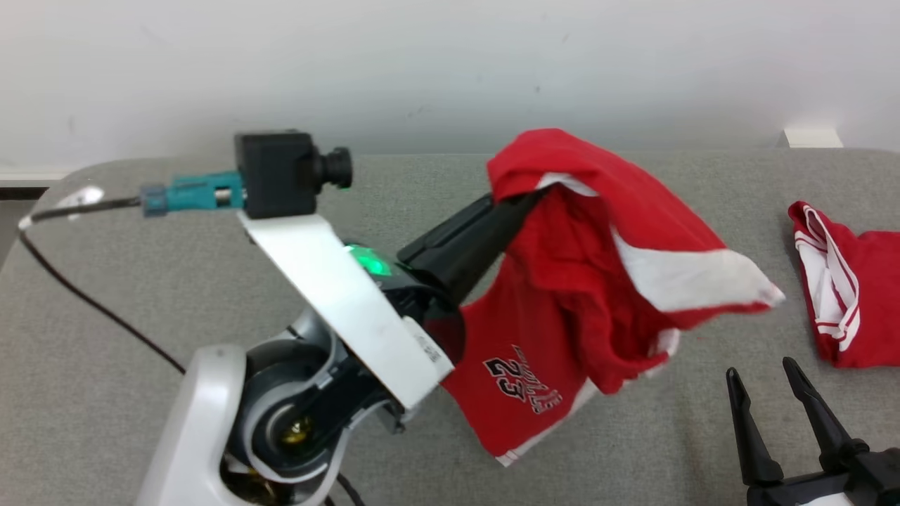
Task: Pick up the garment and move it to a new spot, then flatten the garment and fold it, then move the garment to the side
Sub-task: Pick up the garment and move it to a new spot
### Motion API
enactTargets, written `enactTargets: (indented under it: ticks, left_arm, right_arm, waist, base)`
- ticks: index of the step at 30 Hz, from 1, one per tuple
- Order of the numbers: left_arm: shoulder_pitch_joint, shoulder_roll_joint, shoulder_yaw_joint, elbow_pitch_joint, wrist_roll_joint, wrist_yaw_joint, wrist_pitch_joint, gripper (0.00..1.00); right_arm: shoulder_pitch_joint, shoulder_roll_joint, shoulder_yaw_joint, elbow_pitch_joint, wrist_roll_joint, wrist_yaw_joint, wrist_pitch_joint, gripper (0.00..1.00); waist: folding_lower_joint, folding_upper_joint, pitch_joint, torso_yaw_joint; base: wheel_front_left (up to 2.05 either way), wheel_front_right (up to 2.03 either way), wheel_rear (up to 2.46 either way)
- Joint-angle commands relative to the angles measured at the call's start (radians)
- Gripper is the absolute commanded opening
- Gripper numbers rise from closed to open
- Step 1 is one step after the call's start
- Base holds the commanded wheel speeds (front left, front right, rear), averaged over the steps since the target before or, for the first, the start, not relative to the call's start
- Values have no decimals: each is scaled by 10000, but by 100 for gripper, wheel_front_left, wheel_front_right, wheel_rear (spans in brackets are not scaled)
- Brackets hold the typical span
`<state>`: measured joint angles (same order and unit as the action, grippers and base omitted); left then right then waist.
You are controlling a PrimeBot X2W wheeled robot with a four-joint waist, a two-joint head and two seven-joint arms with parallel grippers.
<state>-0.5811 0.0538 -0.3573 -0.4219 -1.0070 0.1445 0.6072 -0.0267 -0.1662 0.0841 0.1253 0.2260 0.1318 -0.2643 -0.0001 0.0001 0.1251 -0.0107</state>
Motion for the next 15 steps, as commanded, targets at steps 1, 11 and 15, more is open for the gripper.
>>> enactTargets:
  ticks: [1,11,15]
  left_arm:
    - [327,15,186,101,-70,100,-302,0]
    - [2519,338,1877,2819,477,474,-2616,0]
    - [3094,633,1949,4917,1167,297,-3558,0]
  right_arm:
    - [-92,8,-12,8,29,-24,8,100]
    - [13,6,-114,203,-10,-24,8,100]
    - [-28,-41,-44,278,-57,-24,8,100]
  waist:
    - [1,-1,44,-78]
    - [1,-1,203,-72]
    - [1,-1,245,119]
  base:
    - [0,0,0]
    - [0,0,0]
    - [0,0,0]
